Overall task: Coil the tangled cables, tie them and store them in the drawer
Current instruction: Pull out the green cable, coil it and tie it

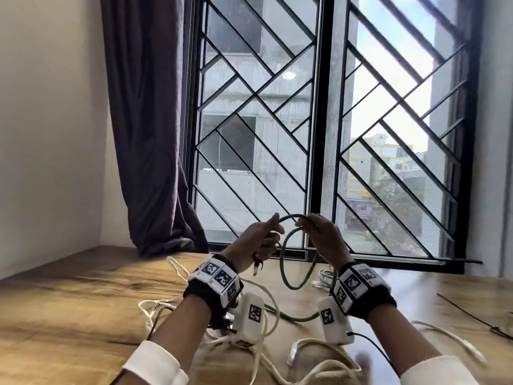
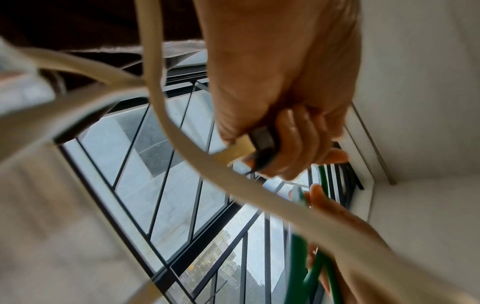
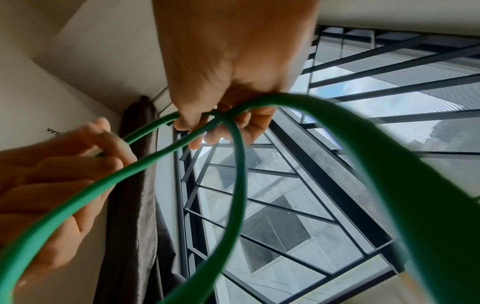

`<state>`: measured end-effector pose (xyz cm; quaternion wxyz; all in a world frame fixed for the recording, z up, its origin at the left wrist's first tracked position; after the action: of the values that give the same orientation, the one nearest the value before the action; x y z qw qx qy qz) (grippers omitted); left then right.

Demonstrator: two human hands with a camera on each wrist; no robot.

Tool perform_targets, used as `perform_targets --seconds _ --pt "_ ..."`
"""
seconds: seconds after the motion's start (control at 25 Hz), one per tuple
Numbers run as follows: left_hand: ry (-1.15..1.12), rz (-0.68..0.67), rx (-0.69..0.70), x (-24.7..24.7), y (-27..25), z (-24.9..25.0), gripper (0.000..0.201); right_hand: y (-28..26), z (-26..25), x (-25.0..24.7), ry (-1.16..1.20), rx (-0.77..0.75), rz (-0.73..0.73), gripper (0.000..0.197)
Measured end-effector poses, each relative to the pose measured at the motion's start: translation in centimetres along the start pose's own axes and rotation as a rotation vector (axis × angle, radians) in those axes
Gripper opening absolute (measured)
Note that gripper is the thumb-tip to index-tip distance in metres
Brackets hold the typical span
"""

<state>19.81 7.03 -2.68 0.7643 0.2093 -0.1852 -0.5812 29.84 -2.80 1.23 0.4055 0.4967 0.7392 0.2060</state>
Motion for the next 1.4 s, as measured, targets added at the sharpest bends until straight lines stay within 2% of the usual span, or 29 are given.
perform_targets --seconds 0.08,0.2,0.28,0.36,0.44,0.48,0.56,0.68,0.76,0.84,0.92,1.0,1.04,1.12,1.16,1.2,1.28,1.32,1.4 --pt "0.04 0.042 0.05 -0.2 0.3 0.0 0.036 0.0 0.3 0.0 -0.044 -0.008 0.024 0.019" --pt "-0.005 0.035 0.039 0.1 0.1 -0.5 0.037 -0.9 -2.9 0.2 -0.193 -0.243 0.073 0.042" --pt "-0.135 0.022 0.035 0.4 0.0 -0.3 0.039 -1.7 -4.8 1.4 -0.141 -0.339 0.014 0.042" --pt "-0.309 0.026 0.076 0.6 0.1 0.7 0.038 -1.7 -4.4 3.5 -0.084 -0.238 -0.191 0.037" --pt "-0.459 0.067 0.153 0.0 0.3 2.2 0.041 -1.3 -2.2 4.5 0.058 -0.005 -0.34 0.028" --pt "-0.509 0.111 0.194 -0.7 0.6 2.7 0.044 -1.3 -1.1 4.7 0.138 0.081 -0.383 0.024" --pt "-0.543 0.227 0.269 -2.3 0.8 3.6 0.044 -1.7 0.4 5.6 0.182 0.156 -0.508 0.021" --pt "-0.504 0.386 0.373 -4.2 0.3 4.3 0.04 -3.6 1.1 7.9 -0.073 0.188 -0.748 0.026" --pt "-0.468 0.42 0.402 -4.5 0.1 4.1 0.035 -5.2 0.5 9.2 -0.217 0.211 -0.888 0.033" --pt "-0.389 0.415 0.382 -4.1 0.2 3.6 0.028 -6.6 -0.7 10.1 -0.373 0.194 -0.963 0.037" --pt "-0.133 0.407 0.346 -3.7 0.3 3.5 0.035 -6.7 -2.2 10.5 -0.48 0.074 -0.904 0.031" --pt "0.169 0.352 0.343 -3.0 0.4 3.7 0.029 -6.0 -3.4 9.9 -0.491 -0.036 -0.788 0.015" --pt "0.26 0.321 0.339 -2.6 0.4 3.6 0.024 -5.6 -3.6 9.3 -0.47 -0.05 -0.74 0.009" --pt "0.401 0.27 0.323 -2.1 0.5 3.3 0.017 -4.8 -3.6 8.3 -0.373 -0.031 -0.683 0.014" --pt "0.472 0.25 0.332 -1.8 0.4 3.5 0.015 -4.7 -3.7 8.0 -0.299 -0.02 -0.675 0.005" --pt "0.516 0.242 0.352 -1.6 0.4 3.7 0.014 -4.7 -3.7 7.8 -0.264 -0.02 -0.669 0.013" --pt "0.465 0.28 0.412 -1.7 0.0 4.4 0.016 -4.1 -2.8 7.4 -0.313 -0.011 -0.634 0.046" --pt "0.401 0.31 0.437 -1.9 -0.1 4.6 0.017 -3.6 -2.1 6.9 -0.348 0.011 -0.577 0.058" --pt "0.31 0.361 0.457 -2.6 -0.3 4.7 0.021 -2.0 -0.9 5.2 -0.296 0.069 -0.401 0.067"
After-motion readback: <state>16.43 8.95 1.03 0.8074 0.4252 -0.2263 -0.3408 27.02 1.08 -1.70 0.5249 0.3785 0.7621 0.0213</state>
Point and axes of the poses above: each hand's wrist, its own y-axis towards the middle knuckle, its own x-axis out of the palm, z = x × y, the point moved 9 cm from there along y, towards the middle knuckle, and after that the axes turned 12 degrees about x, right-handed, at the moved point
